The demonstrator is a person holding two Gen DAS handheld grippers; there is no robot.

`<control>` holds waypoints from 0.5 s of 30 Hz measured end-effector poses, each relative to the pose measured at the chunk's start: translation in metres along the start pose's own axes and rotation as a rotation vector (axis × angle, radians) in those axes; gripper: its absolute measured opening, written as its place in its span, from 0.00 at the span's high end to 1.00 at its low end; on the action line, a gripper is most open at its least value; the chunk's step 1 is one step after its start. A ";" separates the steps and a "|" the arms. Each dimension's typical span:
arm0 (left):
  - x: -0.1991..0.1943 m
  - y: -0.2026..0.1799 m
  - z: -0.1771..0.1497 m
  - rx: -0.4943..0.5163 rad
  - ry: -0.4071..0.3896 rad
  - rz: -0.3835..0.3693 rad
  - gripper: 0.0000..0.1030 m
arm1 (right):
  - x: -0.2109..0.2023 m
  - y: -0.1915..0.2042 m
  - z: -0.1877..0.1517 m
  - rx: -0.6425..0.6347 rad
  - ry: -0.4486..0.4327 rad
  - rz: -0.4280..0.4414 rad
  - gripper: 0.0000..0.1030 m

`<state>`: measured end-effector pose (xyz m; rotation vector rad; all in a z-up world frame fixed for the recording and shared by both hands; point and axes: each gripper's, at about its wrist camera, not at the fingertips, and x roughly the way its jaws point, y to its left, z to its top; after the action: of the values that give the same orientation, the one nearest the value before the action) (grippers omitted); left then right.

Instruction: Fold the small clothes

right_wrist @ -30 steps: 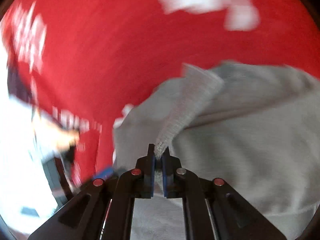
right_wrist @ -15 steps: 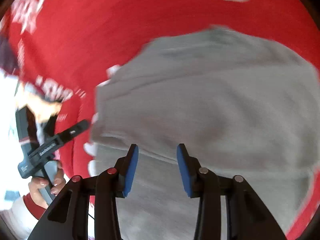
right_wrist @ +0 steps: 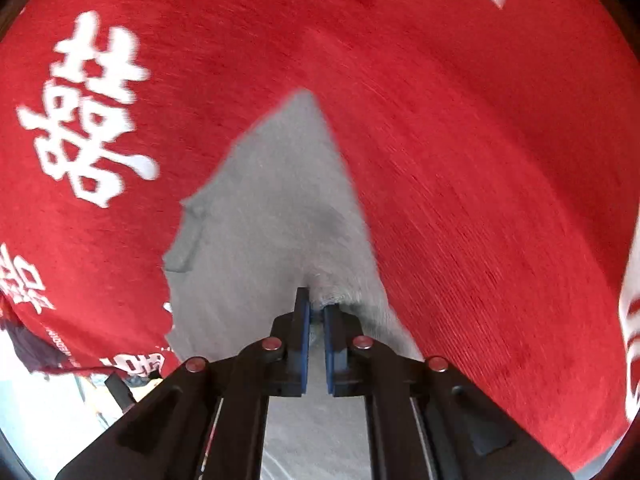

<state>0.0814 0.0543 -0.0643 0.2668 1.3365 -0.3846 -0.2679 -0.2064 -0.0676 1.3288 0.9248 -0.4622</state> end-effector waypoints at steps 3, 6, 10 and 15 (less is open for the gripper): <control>0.002 -0.003 -0.004 0.037 -0.008 0.018 0.19 | -0.005 0.012 0.005 -0.123 -0.002 -0.077 0.94; 0.003 -0.007 -0.008 0.082 -0.021 0.024 0.19 | 0.000 -0.002 0.006 -0.162 0.046 -0.143 0.93; -0.009 -0.006 -0.010 0.092 0.013 0.040 0.19 | -0.012 -0.007 -0.001 -0.161 0.069 -0.175 0.85; -0.029 -0.008 -0.028 0.107 0.066 0.036 0.19 | -0.023 0.007 -0.022 -0.244 0.119 -0.229 0.61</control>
<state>0.0479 0.0615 -0.0418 0.3955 1.3757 -0.4207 -0.2831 -0.1890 -0.0447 1.0416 1.2002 -0.4327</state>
